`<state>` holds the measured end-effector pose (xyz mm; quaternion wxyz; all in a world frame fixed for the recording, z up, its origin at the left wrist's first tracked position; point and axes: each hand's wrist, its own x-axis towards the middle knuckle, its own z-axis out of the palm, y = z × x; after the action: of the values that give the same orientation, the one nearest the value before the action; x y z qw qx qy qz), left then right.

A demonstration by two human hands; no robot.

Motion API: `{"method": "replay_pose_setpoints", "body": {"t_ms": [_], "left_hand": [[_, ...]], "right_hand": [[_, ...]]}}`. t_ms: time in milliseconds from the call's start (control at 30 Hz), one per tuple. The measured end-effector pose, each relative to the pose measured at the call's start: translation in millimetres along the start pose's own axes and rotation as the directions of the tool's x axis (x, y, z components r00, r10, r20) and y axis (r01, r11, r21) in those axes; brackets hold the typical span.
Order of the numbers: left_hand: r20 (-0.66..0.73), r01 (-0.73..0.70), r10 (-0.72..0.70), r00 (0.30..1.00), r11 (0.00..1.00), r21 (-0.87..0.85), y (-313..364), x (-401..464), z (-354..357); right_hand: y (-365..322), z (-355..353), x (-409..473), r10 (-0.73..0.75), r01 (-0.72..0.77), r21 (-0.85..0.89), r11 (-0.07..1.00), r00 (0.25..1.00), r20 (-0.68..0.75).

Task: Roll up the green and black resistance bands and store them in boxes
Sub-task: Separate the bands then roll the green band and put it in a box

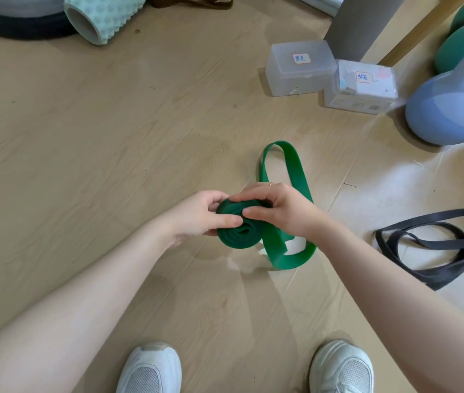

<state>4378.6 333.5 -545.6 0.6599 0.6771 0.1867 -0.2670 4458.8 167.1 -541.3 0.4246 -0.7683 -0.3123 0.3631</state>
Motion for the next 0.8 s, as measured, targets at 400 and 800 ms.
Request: {"method": "replay_pose_setpoints", "body": {"t_ms": [400, 800], "left_hand": [[-0.116, -0.072, 0.049, 0.992, 0.977, -0.199, -3.1, -8.3, 2.2], [-0.159, -0.050, -0.021, 0.987, 0.902, -0.430, -12.4, -8.2, 1.2]], "right_hand": [[17.7, -14.8, -9.8, 0.119, -0.117, 0.121, 0.986, 0.993, -0.008], [26.0, 9.0, -25.0, 0.205, -0.159, 0.439, 0.884, 0.977, -0.060]]}}
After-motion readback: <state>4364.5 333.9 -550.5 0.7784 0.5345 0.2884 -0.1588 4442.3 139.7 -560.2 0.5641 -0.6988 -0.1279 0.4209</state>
